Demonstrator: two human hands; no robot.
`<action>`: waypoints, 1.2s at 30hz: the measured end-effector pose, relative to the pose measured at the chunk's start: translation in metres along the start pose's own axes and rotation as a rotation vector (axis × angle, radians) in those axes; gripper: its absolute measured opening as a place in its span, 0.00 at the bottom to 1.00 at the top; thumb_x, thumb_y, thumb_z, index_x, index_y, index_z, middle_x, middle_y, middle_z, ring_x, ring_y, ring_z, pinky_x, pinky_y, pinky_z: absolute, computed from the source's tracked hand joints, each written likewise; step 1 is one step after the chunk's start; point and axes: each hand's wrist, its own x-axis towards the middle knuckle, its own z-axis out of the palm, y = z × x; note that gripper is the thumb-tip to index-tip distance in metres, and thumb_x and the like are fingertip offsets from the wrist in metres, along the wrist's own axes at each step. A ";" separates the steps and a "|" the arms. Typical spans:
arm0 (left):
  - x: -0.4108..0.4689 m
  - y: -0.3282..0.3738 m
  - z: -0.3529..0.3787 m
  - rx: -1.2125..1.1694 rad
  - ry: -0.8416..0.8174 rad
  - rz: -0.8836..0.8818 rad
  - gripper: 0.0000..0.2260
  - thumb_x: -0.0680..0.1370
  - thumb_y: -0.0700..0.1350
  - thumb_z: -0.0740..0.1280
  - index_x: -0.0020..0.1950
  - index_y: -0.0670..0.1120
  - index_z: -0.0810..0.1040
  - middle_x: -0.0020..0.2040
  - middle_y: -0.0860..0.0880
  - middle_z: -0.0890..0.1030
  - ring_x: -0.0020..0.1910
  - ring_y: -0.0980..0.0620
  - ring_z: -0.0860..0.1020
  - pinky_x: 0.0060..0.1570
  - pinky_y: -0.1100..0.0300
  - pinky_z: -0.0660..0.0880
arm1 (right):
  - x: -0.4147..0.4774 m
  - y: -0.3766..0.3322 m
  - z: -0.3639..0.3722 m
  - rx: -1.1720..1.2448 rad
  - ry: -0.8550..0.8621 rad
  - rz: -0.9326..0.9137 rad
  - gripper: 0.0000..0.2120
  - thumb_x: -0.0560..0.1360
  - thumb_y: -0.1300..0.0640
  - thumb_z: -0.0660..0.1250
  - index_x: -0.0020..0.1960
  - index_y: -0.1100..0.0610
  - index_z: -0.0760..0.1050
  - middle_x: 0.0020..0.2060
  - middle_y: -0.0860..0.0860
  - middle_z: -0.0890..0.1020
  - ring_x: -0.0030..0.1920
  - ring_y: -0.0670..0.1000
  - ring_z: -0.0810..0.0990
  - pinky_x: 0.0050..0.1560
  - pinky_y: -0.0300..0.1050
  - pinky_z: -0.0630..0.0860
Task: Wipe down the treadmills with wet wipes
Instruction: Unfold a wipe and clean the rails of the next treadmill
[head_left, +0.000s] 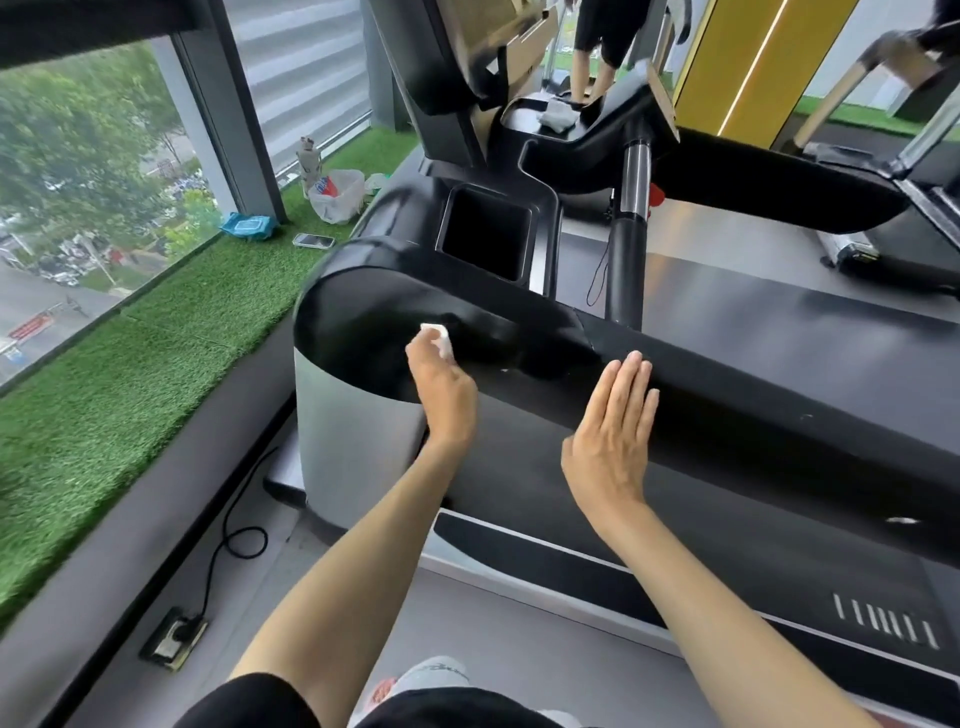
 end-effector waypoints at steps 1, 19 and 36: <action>-0.016 0.004 0.007 0.028 -0.082 0.066 0.10 0.74 0.33 0.53 0.51 0.43 0.69 0.47 0.42 0.69 0.46 0.45 0.68 0.47 0.54 0.68 | 0.000 -0.001 0.001 -0.003 -0.004 0.003 0.47 0.65 0.65 0.70 0.75 0.71 0.46 0.75 0.69 0.51 0.76 0.66 0.48 0.76 0.59 0.43; -0.057 -0.012 0.024 0.145 -0.308 0.425 0.16 0.73 0.27 0.58 0.54 0.44 0.72 0.50 0.56 0.70 0.46 0.57 0.65 0.47 0.68 0.65 | -0.001 0.011 0.005 -0.026 0.032 -0.053 0.47 0.69 0.66 0.69 0.76 0.68 0.41 0.76 0.65 0.47 0.77 0.64 0.45 0.75 0.60 0.45; -0.025 0.006 0.016 -0.035 -0.012 -0.016 0.10 0.74 0.29 0.58 0.49 0.42 0.67 0.47 0.46 0.69 0.44 0.49 0.69 0.46 0.67 0.66 | -0.001 0.009 0.005 0.027 0.059 -0.051 0.43 0.69 0.68 0.64 0.77 0.67 0.42 0.76 0.65 0.46 0.77 0.64 0.46 0.75 0.60 0.44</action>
